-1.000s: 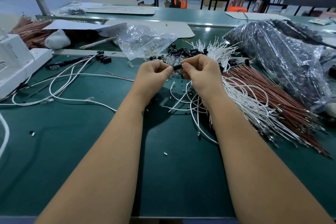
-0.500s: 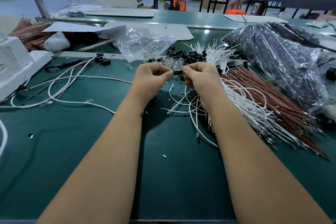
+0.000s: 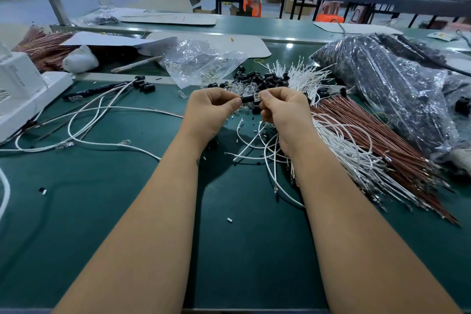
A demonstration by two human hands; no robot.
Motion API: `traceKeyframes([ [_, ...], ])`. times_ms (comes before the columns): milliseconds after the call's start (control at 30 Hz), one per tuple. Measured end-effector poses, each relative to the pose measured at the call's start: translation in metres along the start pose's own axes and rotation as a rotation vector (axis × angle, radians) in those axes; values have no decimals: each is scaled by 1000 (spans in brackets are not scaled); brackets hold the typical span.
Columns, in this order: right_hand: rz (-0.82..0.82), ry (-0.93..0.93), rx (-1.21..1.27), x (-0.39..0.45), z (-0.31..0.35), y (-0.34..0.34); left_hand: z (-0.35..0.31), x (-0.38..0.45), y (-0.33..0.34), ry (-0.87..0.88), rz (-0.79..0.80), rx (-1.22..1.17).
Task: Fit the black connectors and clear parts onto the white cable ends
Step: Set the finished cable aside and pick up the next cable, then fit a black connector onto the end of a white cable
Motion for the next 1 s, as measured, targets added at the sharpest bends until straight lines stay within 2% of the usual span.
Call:
traceKeyframes([
  [300, -10, 23, 30, 1, 0, -1, 0, -1, 3, 0, 20, 3],
  [767, -10, -71, -46, 2, 3, -1, 4, 3, 5, -4, 5, 45],
  [1000, 5, -59, -48, 1, 2, 0, -2, -1, 8, 27, 56, 49],
])
Point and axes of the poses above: each hand's wrist, its own x-axis towards the middle knuckle, its own y-axis out of the palm, z = x × y, the point moved 10 cm from there along x, towards the middle knuckle, and after that the axes turned 15 degrees about -z, right-handed, at the moved point
